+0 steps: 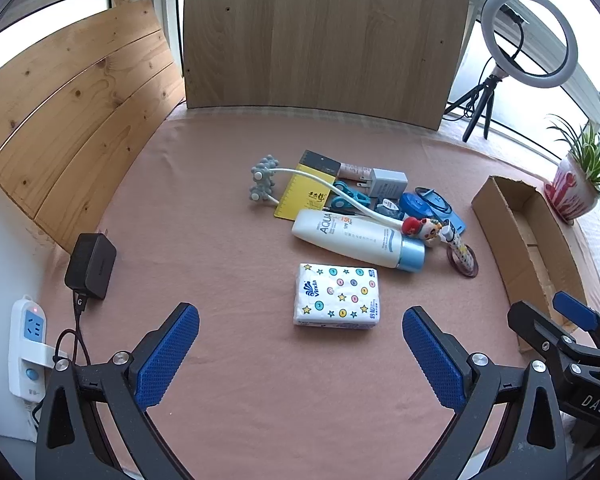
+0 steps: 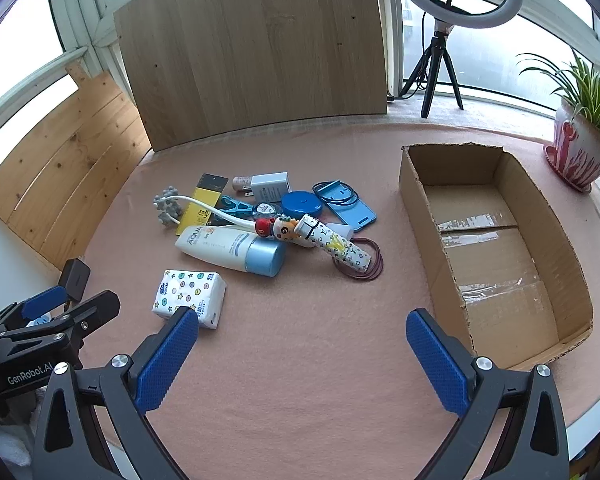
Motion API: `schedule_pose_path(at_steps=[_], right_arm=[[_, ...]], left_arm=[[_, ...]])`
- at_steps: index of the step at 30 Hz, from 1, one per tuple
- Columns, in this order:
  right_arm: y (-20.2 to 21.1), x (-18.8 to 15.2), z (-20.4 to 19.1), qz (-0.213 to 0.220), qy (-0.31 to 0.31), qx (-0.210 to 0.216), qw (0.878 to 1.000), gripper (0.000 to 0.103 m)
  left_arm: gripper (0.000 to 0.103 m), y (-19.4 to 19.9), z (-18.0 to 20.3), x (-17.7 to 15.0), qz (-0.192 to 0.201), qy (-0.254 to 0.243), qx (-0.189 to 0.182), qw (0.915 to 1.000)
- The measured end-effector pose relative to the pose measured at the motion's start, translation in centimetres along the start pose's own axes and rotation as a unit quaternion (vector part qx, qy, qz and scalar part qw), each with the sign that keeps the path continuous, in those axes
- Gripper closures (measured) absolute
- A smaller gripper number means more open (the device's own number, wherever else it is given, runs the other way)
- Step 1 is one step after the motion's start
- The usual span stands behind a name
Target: Organize objects
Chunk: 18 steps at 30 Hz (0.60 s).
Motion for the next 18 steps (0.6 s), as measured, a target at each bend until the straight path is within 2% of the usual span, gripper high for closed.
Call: schedule_pose_path(at_steps=[18], right_arm=[[-1.0,-0.1,0.1,-0.012,-0.008,0.007,1.000,0.000]], left_arm=[[0.000,-1.9,-1.7,0.4,-0.018,0.012,0.004,0.9998]])
Point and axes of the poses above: each gripper's, at about its wrist camera, not at the fingertips, and y roughly against the way its jaws point, z to its right, x to its top, the point moved 10 cm from there along -y, roughly the way its jaws point, and after that the axes turned 5 degrees about -x, right-handed, at the moved point
